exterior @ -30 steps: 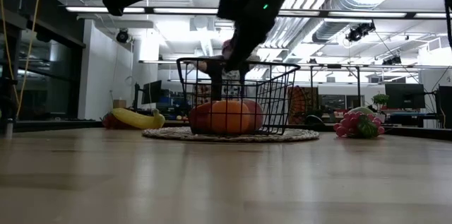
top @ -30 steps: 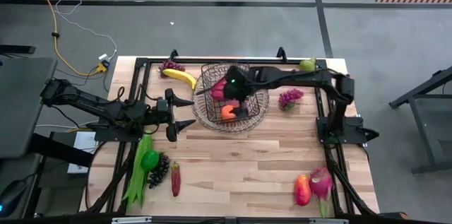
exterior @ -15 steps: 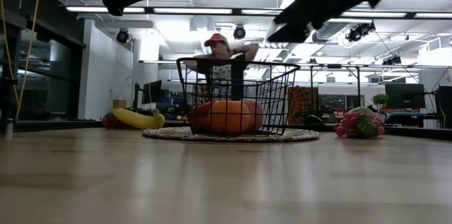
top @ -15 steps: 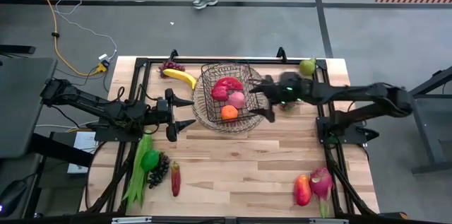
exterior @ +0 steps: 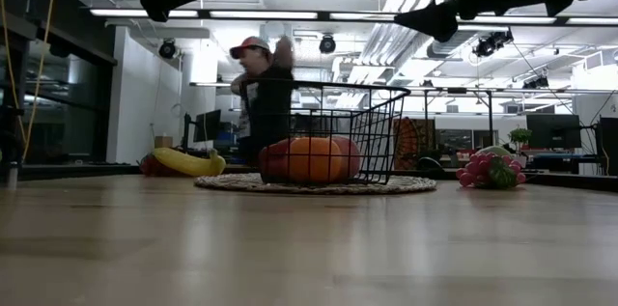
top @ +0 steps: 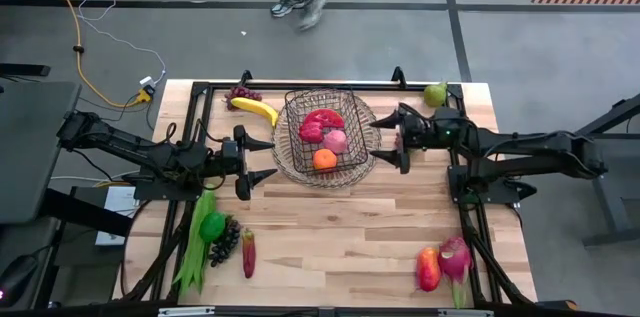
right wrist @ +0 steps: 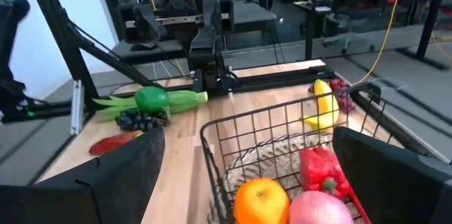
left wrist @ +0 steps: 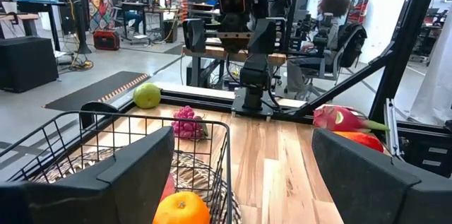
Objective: Build produce basket
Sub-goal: Put the green pear into the black wire basket
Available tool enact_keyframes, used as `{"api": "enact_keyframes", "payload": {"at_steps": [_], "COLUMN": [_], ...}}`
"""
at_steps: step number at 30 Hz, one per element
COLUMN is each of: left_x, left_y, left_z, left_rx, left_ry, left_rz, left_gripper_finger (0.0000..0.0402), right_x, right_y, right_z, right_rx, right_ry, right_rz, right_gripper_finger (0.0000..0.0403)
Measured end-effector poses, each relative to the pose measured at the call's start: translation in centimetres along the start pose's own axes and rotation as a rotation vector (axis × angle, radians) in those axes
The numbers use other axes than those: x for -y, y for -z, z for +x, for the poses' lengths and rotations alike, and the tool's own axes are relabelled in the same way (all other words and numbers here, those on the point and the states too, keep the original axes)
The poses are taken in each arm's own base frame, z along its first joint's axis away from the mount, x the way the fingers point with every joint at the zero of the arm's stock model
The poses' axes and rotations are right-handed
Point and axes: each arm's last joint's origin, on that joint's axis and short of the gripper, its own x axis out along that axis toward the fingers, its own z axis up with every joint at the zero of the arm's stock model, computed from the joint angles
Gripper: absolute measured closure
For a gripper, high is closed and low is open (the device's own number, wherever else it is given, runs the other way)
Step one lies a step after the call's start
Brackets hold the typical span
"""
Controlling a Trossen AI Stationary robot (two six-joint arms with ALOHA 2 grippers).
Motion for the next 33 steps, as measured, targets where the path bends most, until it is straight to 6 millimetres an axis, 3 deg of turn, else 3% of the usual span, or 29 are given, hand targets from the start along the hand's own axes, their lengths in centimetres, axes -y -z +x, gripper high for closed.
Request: {"api": "enact_keyframes", "payload": {"at_steps": [11, 16, 25, 33], "left_x": [0.0, 0.0, 0.0, 0.0], "left_y": [0.0, 0.0, 0.0, 0.0], "left_z": [0.0, 0.0, 0.0, 0.0], "left_rx": [0.0, 0.0, 0.001, 0.001], "left_ry": [-0.001, -0.001, -0.002, -0.004], "left_rz": [0.0, 0.0, 0.0, 0.0], "left_gripper_finger": [0.0078, 0.0078, 0.0078, 0.0078], "right_x": [0.2, 1.4, 7.4, 14.8], "right_y": [0.1, 0.1, -0.3, 3.9], "right_z": [0.2, 0.0, -1.7, -2.3], "right_rx": [0.009, 0.052, -0.144, -0.37], "right_ry": [0.054, 0.395, 1.17, 1.592], "right_rz": [0.197, 0.356, 0.415, 0.497], "right_gripper_finger": [0.0004, 0.0004, 0.0004, 0.0004]}}
